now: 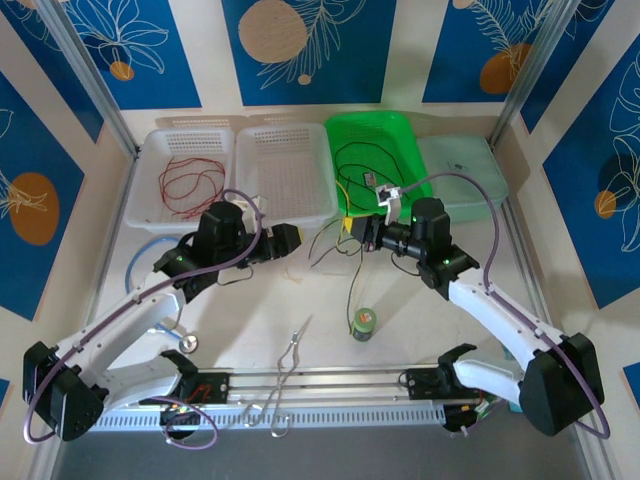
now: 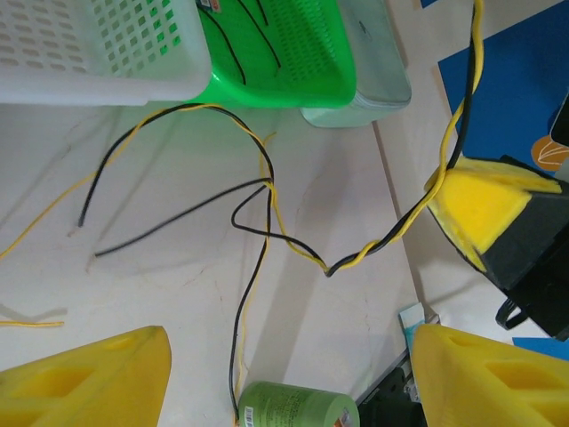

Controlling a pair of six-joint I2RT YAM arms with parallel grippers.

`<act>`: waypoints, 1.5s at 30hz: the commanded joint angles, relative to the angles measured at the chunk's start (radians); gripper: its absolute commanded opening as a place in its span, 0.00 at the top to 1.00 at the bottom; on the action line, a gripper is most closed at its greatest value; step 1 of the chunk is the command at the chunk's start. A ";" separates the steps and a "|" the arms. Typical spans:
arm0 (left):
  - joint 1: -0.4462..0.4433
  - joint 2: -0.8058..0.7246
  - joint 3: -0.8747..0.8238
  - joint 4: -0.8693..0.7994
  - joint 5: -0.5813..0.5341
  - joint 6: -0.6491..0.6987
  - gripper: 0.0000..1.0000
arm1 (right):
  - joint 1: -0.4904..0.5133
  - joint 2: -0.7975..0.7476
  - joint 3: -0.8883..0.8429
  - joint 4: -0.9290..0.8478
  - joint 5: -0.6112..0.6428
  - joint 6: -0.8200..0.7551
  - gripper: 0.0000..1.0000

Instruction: Untangle the cables

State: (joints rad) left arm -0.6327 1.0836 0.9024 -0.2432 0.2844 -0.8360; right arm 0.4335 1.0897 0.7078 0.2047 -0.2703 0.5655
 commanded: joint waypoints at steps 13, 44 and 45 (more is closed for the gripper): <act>0.003 0.037 0.129 0.007 0.090 0.045 0.33 | -0.090 -0.095 0.167 0.112 -0.092 0.175 1.00; 0.002 0.084 0.166 0.022 0.138 0.061 0.39 | 0.011 -0.033 -0.081 0.513 -0.017 0.547 1.00; 0.003 0.085 0.171 0.021 0.143 0.064 0.40 | 0.012 -0.033 -0.045 0.500 -0.028 0.540 1.00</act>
State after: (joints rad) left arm -0.6327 1.1656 1.0294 -0.2470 0.3931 -0.7769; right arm 0.4431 1.0828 0.5674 0.6960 -0.2996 1.1309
